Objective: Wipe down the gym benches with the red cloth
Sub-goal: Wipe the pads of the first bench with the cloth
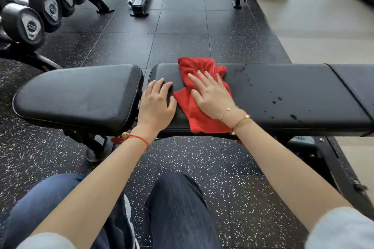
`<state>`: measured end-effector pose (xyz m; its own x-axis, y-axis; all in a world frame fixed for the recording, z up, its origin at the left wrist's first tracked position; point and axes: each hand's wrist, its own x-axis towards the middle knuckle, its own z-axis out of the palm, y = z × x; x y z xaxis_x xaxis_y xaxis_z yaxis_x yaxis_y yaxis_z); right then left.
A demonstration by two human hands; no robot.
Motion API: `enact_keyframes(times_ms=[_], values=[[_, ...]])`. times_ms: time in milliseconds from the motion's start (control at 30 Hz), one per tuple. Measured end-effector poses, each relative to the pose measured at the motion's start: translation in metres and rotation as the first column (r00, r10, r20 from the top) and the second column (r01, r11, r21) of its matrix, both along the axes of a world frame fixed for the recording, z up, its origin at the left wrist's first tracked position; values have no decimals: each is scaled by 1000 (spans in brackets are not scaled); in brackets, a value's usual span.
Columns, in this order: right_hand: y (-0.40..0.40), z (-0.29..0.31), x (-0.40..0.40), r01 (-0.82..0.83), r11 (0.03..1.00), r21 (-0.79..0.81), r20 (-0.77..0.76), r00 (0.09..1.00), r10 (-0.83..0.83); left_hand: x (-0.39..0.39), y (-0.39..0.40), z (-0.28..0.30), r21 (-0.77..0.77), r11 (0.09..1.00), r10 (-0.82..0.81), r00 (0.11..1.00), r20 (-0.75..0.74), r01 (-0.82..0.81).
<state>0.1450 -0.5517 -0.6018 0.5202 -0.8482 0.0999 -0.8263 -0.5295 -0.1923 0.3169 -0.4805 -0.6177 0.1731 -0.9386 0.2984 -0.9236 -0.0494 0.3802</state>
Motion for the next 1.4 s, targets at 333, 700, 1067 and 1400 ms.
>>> enact_keyframes(times_ms=[333, 700, 1067, 1400], values=[[-55, 7, -89, 352, 934, 51, -25, 936, -352, -3, 1, -1, -3, 1000, 19, 1000, 6, -19], [6, 0, -40, -20, 1000, 0, 32, 999, 20, 3, 0, -2, -50, 999, 14, 999, -48, -16], [-69, 10, -69, 385, 922, 48, -48, 922, -383, -3, 2, -1, 0, 999, 32, 999, -12, -32], [28, -2, -64, -21, 1000, -22, 43, 999, 22, 2, 3, -1, -7, 1000, 1, 999, -47, -1]])
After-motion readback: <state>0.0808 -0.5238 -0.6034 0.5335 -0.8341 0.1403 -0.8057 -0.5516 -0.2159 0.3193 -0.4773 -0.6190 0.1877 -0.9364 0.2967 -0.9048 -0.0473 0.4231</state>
